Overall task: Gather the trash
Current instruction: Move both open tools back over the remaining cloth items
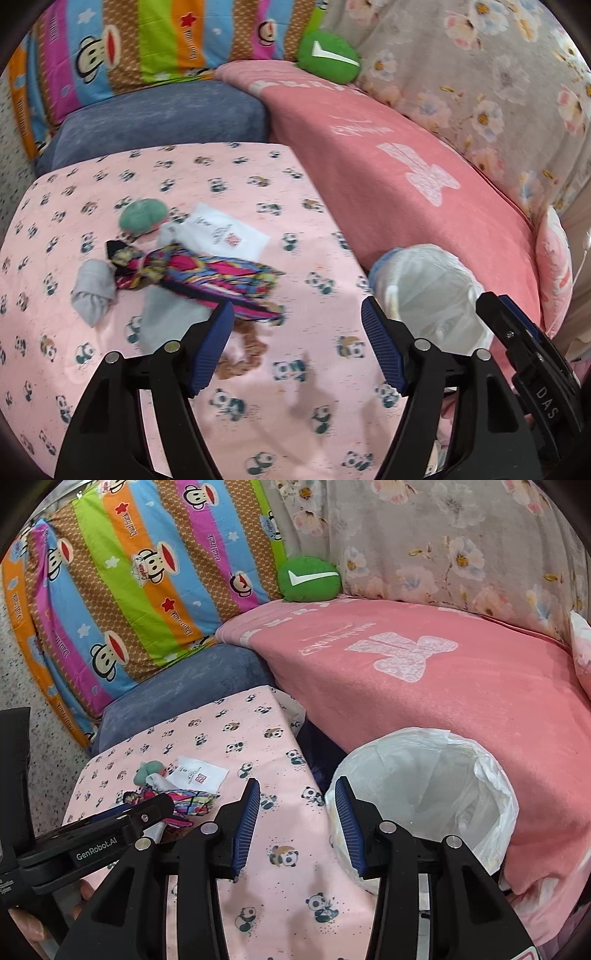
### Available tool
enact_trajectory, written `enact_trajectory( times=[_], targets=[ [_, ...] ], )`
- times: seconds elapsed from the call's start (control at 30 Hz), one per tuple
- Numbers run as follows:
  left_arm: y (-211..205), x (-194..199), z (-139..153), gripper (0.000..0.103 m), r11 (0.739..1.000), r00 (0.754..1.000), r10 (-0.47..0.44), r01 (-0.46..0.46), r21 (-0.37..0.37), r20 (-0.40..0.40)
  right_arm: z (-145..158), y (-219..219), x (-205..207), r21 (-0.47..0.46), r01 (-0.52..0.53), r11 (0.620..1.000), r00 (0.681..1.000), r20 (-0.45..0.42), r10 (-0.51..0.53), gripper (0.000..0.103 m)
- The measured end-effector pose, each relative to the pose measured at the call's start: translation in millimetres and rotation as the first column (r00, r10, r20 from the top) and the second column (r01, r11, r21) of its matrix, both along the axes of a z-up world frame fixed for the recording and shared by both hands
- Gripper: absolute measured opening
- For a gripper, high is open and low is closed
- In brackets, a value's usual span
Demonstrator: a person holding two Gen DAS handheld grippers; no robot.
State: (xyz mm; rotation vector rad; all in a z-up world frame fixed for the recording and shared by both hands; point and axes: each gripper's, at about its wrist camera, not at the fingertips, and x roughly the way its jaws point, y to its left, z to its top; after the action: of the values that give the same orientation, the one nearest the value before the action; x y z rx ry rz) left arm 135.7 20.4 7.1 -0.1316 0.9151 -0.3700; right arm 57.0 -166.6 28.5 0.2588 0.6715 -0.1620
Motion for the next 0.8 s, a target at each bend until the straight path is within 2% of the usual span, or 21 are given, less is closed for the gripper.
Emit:
enact_trajectory(
  times=[0.27, 0.33, 0.53, 0.8],
  targets=[
    [63, 11, -16, 0.072, 0.991, 0.991, 0.135, -0.134, 0.013, -0.027, -8, 44, 19, 0.000, -0.089, 0.996, 0.996, -0.023, 0.089, 0.042],
    [81, 14, -22, 0.076, 0.985, 0.984, 0.175, -0.174, 0.021, -0.033, -11, 55, 23, 0.001, -0.113, 0.994, 0.993, -0.033, 0.113, 0.042],
    [129, 28, -40, 0.076, 0.963, 0.961, 0.270, -0.268, 0.040, -0.063, -27, 92, 36, 0.016, -0.194, 0.981, 0.978, -0.070, 0.194, 0.042],
    [168, 49, -63, 0.074, 0.948, 0.942, 0.317, -0.314, 0.045, -0.108, -54, 141, 56, 0.050, -0.284, 0.958, 0.948, -0.133, 0.288, 0.042]
  ],
)
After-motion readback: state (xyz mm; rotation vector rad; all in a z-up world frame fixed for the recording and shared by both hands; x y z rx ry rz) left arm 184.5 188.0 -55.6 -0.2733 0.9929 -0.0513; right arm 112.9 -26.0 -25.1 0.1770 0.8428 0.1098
